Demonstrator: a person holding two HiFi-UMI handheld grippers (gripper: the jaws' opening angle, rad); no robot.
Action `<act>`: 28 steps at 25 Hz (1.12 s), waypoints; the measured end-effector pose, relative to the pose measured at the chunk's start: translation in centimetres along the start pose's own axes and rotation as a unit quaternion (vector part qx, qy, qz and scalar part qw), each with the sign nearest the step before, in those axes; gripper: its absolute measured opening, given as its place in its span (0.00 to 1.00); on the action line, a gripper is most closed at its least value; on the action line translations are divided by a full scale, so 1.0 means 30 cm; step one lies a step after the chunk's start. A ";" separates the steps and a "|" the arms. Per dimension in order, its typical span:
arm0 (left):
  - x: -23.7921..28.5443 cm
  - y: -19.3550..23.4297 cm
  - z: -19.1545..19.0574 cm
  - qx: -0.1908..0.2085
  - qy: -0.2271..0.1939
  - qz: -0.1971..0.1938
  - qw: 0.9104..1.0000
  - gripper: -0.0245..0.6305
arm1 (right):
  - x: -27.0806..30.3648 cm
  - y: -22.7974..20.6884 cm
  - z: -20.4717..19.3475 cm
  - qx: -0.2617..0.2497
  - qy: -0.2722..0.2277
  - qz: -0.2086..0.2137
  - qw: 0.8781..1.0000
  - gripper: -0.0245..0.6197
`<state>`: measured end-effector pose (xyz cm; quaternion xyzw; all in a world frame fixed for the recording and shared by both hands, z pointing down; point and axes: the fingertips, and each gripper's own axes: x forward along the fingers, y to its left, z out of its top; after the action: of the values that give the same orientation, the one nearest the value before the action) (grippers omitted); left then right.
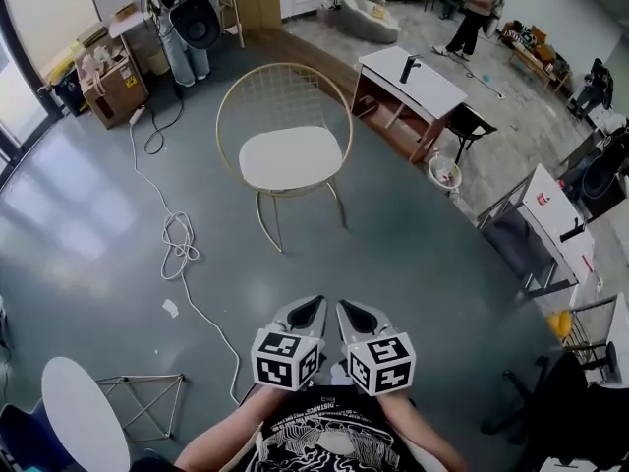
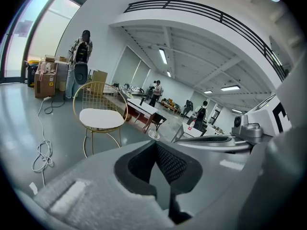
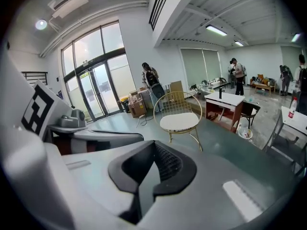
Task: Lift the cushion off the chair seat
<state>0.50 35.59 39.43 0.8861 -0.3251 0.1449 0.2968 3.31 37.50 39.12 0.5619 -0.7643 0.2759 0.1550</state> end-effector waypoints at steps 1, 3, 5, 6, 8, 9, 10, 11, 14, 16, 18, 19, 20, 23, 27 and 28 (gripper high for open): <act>0.010 0.003 0.008 0.000 -0.001 0.001 1.000 0.02 | 0.008 -0.008 0.005 0.002 -0.001 0.002 1.000 0.04; 0.035 0.012 0.023 -0.001 -0.003 0.005 1.000 0.02 | 0.033 -0.025 0.011 0.001 0.001 0.011 1.000 0.04; 0.067 0.028 0.030 -0.001 -0.003 0.013 1.000 0.02 | 0.068 -0.044 0.016 -0.001 0.004 0.025 1.000 0.04; 0.087 0.038 0.032 -0.002 -0.002 0.018 1.000 0.02 | 0.086 -0.058 0.021 -0.002 0.005 0.033 0.999 0.04; 0.130 0.058 0.046 -0.009 -0.001 0.032 0.999 0.02 | 0.120 -0.093 0.045 -0.005 0.007 0.048 0.999 0.04; 0.152 0.064 0.058 -0.013 -0.003 0.039 0.999 0.02 | 0.136 -0.114 0.063 -0.005 0.008 0.055 0.998 0.04; 0.173 0.068 0.071 -0.018 -0.006 0.045 0.999 0.02 | 0.150 -0.136 0.082 -0.004 0.009 0.064 0.998 0.04; 0.195 0.069 0.084 -0.024 -0.010 0.051 0.998 0.03 | 0.163 -0.159 0.099 -0.004 0.011 0.073 0.997 0.04; 0.276 0.069 0.120 -0.037 -0.020 0.072 0.997 0.03 | 0.205 -0.233 0.145 -0.006 0.013 0.100 0.995 0.04; 0.320 0.065 0.147 -0.041 -0.024 0.081 0.996 0.03 | 0.228 -0.271 0.176 -0.003 0.014 0.117 0.993 0.04; 0.348 0.063 0.172 -0.043 -0.027 0.093 0.994 0.03 | 0.243 -0.298 0.200 -0.002 0.016 0.132 0.991 0.04; 0.358 0.063 0.180 -0.043 -0.028 0.101 0.994 0.03 | 0.248 -0.310 0.209 -0.002 0.017 0.138 0.990 0.04; 0.368 0.062 0.187 -0.041 -0.028 0.110 0.993 0.03 | 0.251 -0.324 0.217 -0.004 0.017 0.143 0.990 0.04; 0.389 0.061 0.205 -0.026 -0.027 0.138 0.990 0.03 | 0.254 -0.362 0.237 -0.011 0.013 0.155 0.988 0.04; 0.435 0.054 0.220 -0.016 -0.022 0.150 0.988 0.03 | 0.262 -0.410 0.235 -0.005 0.015 0.161 0.987 0.04; 0.454 0.051 0.224 -0.015 -0.019 0.148 0.989 0.03 | 0.265 -0.425 0.235 -0.002 0.016 0.161 0.987 0.04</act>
<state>10.10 23.82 40.97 0.8262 -0.4605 0.1652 0.2793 13.32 24.38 40.98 0.4263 -0.8430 0.3046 0.1218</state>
